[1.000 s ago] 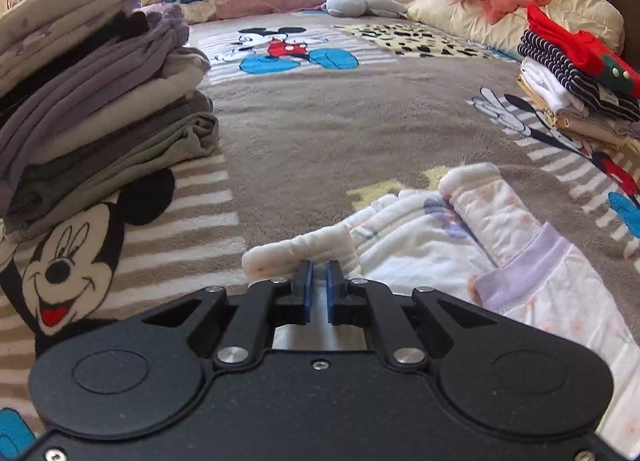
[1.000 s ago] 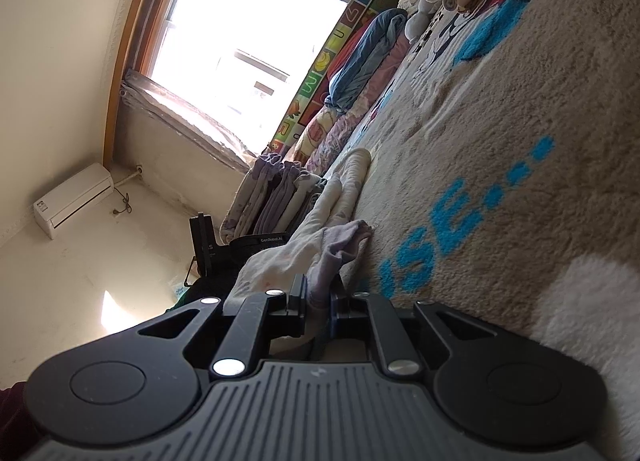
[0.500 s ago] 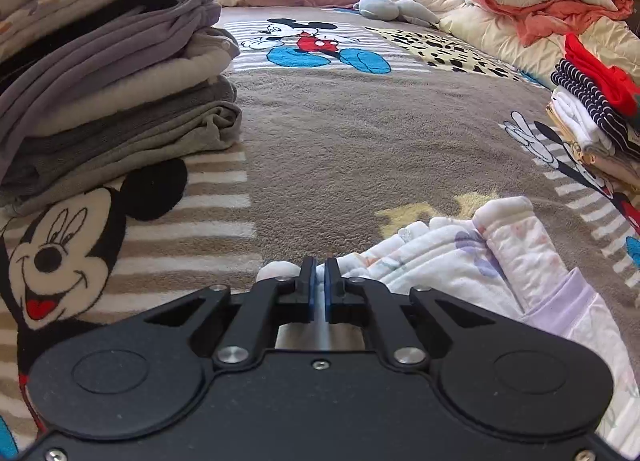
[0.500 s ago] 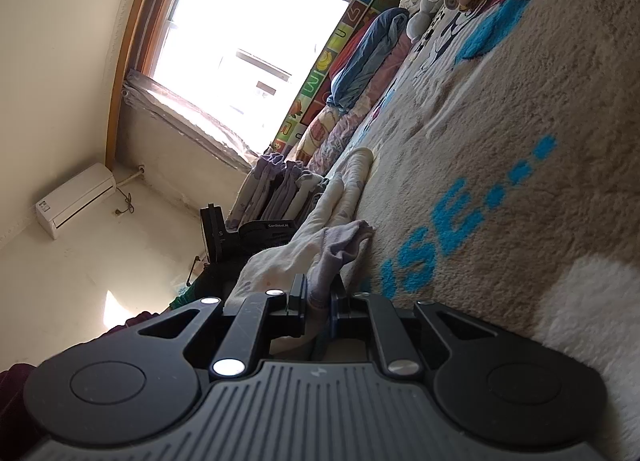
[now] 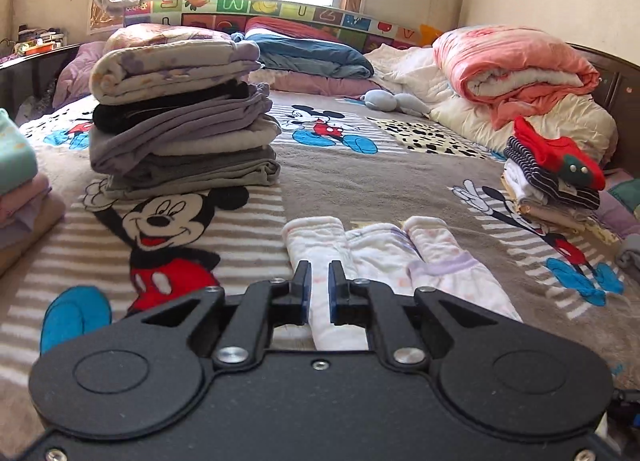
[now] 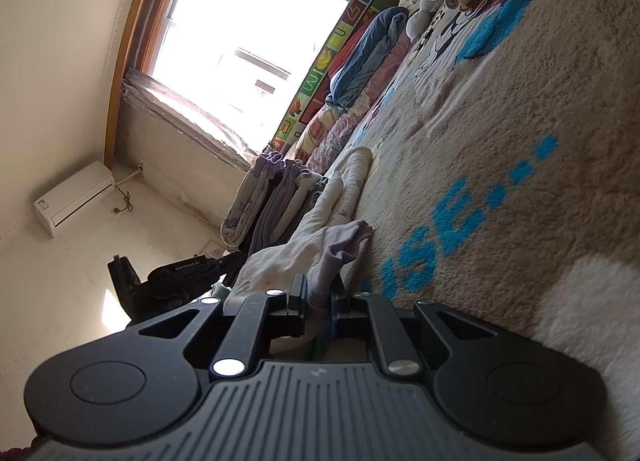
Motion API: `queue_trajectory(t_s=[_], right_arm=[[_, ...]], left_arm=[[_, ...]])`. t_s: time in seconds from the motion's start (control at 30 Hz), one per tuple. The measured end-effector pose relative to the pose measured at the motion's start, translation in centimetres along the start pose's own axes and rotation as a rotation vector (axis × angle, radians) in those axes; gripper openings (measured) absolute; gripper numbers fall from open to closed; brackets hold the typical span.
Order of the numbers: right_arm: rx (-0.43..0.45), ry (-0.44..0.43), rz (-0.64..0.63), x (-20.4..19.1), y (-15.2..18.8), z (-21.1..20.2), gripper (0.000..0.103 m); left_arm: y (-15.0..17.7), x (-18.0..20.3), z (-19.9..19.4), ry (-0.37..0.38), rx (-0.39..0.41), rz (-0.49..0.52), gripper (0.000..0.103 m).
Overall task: Fold clothes
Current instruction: 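Lift the quilt end with the right gripper while the left gripper pins the quilt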
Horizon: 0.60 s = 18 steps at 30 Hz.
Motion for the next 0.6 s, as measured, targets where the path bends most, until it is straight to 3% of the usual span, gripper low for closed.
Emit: queue_trajectory(t_s=[0.23,0.37,0.47,0.6], right_arm=[[-0.011,0.026,0.003,0.0,0.0,0.2,0.012],[-0.020,0.043,0.007,0.0,0.1,0.4,0.012],[-0.028,0.057,0.015,0.0,0.1,0.5,0.012],[-0.044,0.080,0.027,0.1,0.0,0.8,0.012]], left_arm=[[7.7,0.4,-6.3,0.028,-0.060,-0.113,0.004],[8.4,1.6,-7.9,0.018,-0.040,-0.093,0.004],[10.5,2.7,-7.2,0.036,-0.094,-0.151,0.004],[12.9,4.5,-6.2,-0.013,-0.088,-0.066,0.005]])
Point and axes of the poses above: each gripper's, at about its wrist camera, not at the fingertips, and z roughly the way its jaws point, x to its right, y to its underside, the point moved 10 cm from there along z, roughly the way its jaws point, and after that the axes turned 9 degrees about -y, right-handed, at the moved point
